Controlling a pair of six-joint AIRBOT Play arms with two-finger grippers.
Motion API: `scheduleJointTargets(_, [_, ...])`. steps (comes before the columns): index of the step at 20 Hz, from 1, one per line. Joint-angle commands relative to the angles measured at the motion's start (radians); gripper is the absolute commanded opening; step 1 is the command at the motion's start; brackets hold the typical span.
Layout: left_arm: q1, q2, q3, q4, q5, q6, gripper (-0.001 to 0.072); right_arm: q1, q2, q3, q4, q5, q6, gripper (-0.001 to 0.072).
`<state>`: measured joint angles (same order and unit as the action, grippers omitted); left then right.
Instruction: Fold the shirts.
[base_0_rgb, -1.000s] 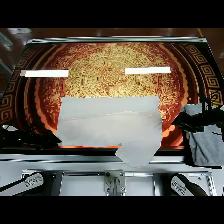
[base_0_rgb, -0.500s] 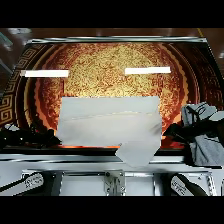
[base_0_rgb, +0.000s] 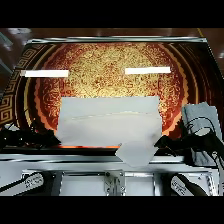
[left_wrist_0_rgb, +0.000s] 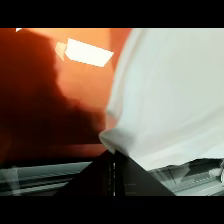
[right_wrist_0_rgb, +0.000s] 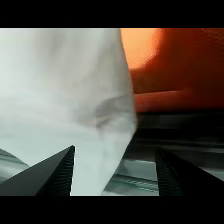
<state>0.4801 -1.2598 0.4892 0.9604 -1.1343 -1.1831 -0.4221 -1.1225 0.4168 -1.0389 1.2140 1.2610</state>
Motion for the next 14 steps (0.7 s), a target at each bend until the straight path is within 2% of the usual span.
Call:
scheduleJointTargets(1, [0.000,0.002,0.002,-0.005,-0.010,0.002,0.0034,0.000,-0.001,-0.035,0.026,-0.070,0.003,0.0597])
scheduleJointTargets(3, [0.000,0.002,0.002,-0.005,-0.010,0.002,0.0034,0.000,-0.001,-0.035,0.062,-0.097,0.006,0.0595])
scheduleJointTargets(5, [0.000,0.002,0.002,-0.005,-0.001,0.002,0.0033,0.008,-0.009,-0.035,0.081,-0.100,0.008,0.0506])
scheduleJointTargets(6, [0.000,0.002,0.002,-0.005,0.006,0.001,0.0034,0.025,-0.015,-0.035,0.080,-0.099,0.010,0.0501])
scheduleJointTargets(7, [0.000,0.002,0.002,-0.005,0.010,0.002,0.0033,0.053,-0.019,-0.034,0.080,-0.098,0.008,0.0450])
scheduleJointTargets(8, [0.000,0.002,0.002,-0.004,0.019,0.002,0.0033,0.083,-0.019,-0.034,0.079,-0.097,0.004,0.0313])
scheduleJointTargets(9, [0.000,0.002,0.002,-0.004,0.029,0.002,0.0033,0.113,-0.019,-0.034,0.080,-0.097,-0.009,0.0259])
scheduleJointTargets(10, [0.000,0.002,0.002,-0.005,0.036,0.002,0.0033,0.141,-0.019,-0.034,0.080,-0.097,-0.019,0.0149])
scheduleJointTargets(11, [0.000,0.003,0.002,-0.005,0.035,0.010,0.0033,0.160,-0.019,-0.031,0.081,-0.098,-0.021,0.0071])
scheduleJointTargets(14, [0.000,0.014,0.025,-0.005,0.035,0.079,0.0033,0.169,-0.019,0.023,0.093,-0.079,-0.037,0.0070])
